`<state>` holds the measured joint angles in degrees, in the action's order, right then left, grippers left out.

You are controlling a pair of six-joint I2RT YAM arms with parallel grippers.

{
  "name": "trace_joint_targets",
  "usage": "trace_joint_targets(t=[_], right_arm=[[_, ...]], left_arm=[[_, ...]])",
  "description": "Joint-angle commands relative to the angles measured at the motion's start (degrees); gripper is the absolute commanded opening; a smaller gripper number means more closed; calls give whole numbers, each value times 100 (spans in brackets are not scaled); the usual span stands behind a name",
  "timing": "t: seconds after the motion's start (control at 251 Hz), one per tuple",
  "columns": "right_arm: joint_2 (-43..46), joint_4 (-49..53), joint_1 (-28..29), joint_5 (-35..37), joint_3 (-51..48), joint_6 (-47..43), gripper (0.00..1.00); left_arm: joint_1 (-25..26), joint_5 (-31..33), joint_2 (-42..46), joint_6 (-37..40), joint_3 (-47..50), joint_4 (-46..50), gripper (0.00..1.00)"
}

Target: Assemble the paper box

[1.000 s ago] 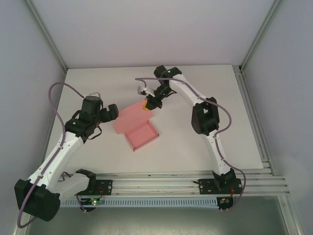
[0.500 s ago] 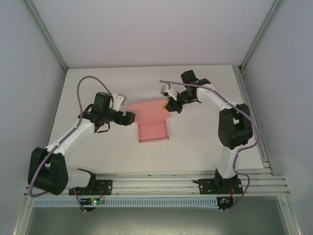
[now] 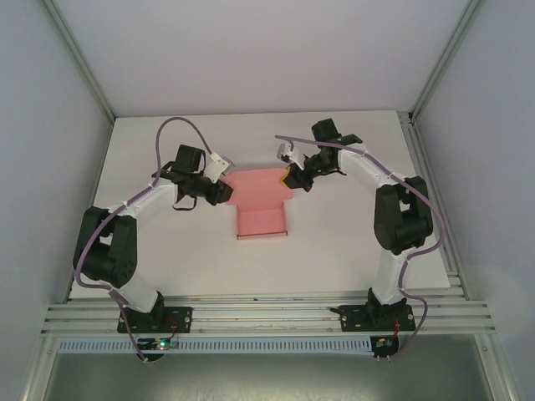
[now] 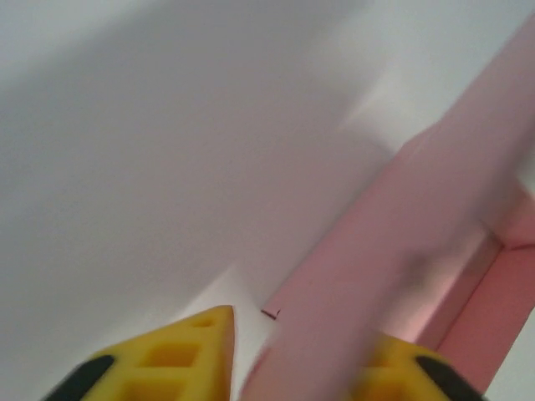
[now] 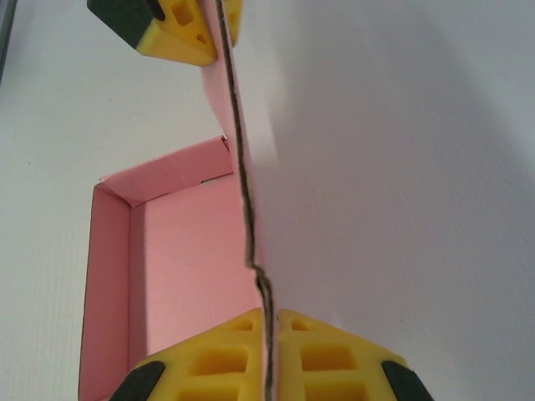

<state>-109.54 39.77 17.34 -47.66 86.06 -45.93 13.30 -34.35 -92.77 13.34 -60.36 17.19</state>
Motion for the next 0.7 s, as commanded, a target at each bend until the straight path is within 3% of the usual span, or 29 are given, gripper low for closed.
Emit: trace_joint_targets(t=[0.0, 0.104, 0.359, 0.555, 0.698], right_arm=[[-18, -200, -3, 169, -60, 313, 7], [16, -199, -35, 414, -90, 424, 16], [206, -131, 74, 861, -73, 706, 17], [358, -315, 280, 1535, -144, 1205, 1], [607, -1177, 620, 2420, -458, 2861, 0]], left_arm=[[-47, -275, 66, 36, -172, 61, 10], [-30, -113, 174, -115, -126, 84, 4], [140, 481, 253, -281, -212, 168, 0], [222, 747, 253, -636, -312, 145, 0], [428, 1525, 256, -1810, -455, -188, 0]])
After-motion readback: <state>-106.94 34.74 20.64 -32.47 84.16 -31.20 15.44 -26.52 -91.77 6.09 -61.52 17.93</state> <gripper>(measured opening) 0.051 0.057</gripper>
